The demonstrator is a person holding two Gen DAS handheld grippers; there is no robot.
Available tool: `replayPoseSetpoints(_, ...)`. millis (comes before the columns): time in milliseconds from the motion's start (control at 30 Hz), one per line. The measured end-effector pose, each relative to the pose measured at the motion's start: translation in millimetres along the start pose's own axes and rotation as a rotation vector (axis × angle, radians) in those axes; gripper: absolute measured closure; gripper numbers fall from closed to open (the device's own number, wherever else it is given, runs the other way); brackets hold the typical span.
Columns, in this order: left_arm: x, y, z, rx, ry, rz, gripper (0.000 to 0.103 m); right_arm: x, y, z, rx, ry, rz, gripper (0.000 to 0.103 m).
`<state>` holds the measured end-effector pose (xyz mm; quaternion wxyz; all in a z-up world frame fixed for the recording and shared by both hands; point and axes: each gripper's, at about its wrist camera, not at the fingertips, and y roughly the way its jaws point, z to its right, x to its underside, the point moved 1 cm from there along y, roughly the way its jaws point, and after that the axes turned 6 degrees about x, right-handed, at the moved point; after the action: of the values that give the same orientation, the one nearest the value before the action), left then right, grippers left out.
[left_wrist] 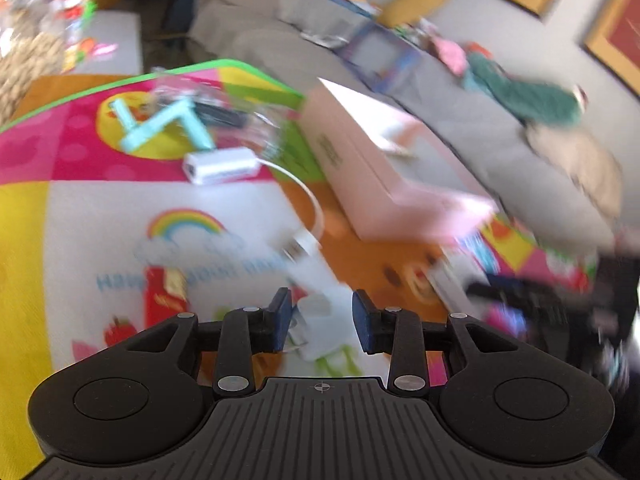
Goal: Organize rigid objects
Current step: 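Grasp the white charger adapter with the left tool while the right holds the package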
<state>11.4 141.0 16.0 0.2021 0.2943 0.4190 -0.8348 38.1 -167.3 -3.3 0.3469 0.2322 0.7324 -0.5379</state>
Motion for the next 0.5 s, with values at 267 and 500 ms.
replayPoseSetpoints(267, 34.2, 5.6, 57.7, -0.195, 0.302, -0.048, 0.067, -0.3, 2.3, -5.6, 0.007, -0.025, -0.009, 0.006)
replayPoseSetpoints(500, 20.8, 34.2, 63.0, -0.240, 0.312, -0.067, 0.064, -1.2, 5.3, -6.2, 0.003, -0.032, -0.017, 0.004)
